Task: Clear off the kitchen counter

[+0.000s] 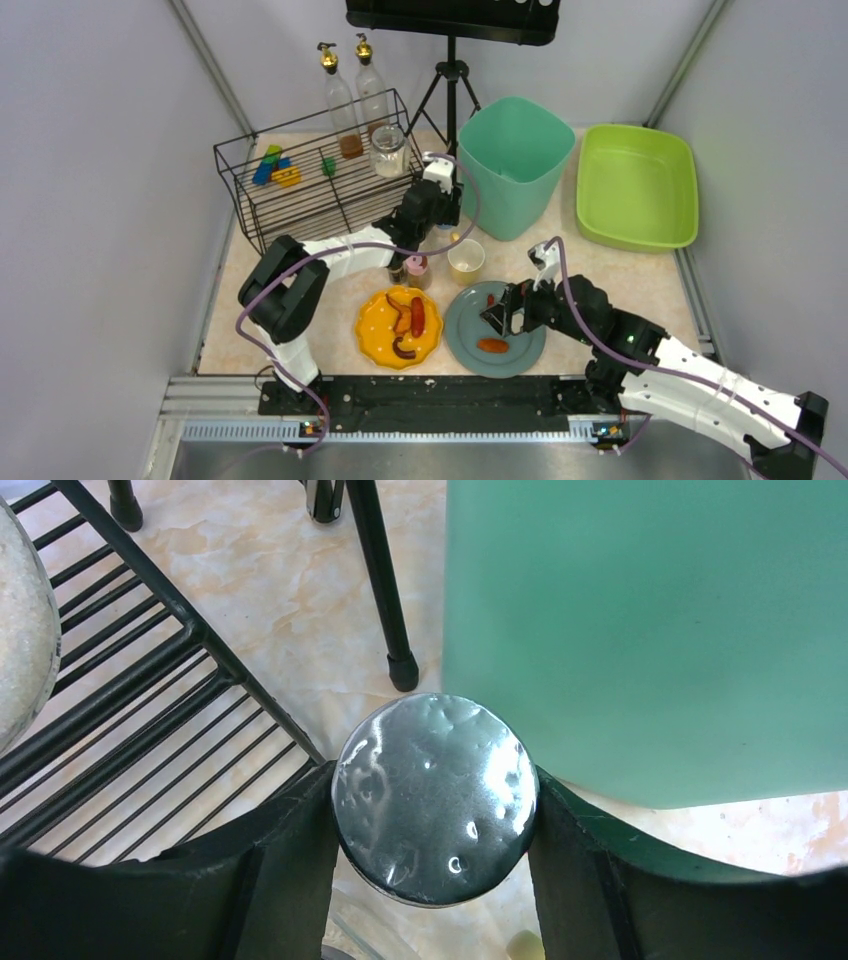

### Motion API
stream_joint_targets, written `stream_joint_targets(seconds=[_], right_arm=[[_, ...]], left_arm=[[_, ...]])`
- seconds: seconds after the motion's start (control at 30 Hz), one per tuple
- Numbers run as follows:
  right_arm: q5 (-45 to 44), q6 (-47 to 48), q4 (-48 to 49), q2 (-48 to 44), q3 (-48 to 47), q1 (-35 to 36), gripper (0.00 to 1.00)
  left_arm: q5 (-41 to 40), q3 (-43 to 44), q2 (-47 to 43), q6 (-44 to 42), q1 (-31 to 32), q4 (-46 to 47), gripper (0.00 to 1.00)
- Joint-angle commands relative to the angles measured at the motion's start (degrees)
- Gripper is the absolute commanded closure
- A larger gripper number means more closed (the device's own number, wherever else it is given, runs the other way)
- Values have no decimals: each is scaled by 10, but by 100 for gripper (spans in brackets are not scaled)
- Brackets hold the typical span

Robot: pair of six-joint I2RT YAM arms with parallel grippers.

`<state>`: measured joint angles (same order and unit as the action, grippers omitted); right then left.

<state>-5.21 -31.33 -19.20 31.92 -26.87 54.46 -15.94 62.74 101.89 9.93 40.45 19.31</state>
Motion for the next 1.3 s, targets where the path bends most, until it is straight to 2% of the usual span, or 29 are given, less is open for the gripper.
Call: stream_joint_targets(seconds=[0.0,0.13,0.17,0.37,0.47,0.73,0.97,1.2,1.27], right_arm=[[7,-5,28,-4,2,-1,1],[13,-5,37,5,3,-1,1],[13,-6,39,9,5,-1,1],[16,-3,50,18,5,-1,1],[19,-2,54,25,0,-1,1],[23,-2,62,27,5,-1,1],[29,0,83,36,9,-1,1],[47,2,121,61,13,-1,1],[50,1,131,68,16,-1,1]], left_arm=[[1,-6,-43,-16,4,20,53],[-1,-3,-74,-25,5,4,64],[2,0,-95,-29,5,-6,70],[9,5,-152,-41,5,-19,79],[6,22,-173,-45,5,-35,100],[-25,98,-207,-58,5,-122,100],[-120,203,-240,-70,5,-261,100],[-218,274,-270,-87,-5,-355,100],[-222,284,-275,-89,-24,-371,100]])
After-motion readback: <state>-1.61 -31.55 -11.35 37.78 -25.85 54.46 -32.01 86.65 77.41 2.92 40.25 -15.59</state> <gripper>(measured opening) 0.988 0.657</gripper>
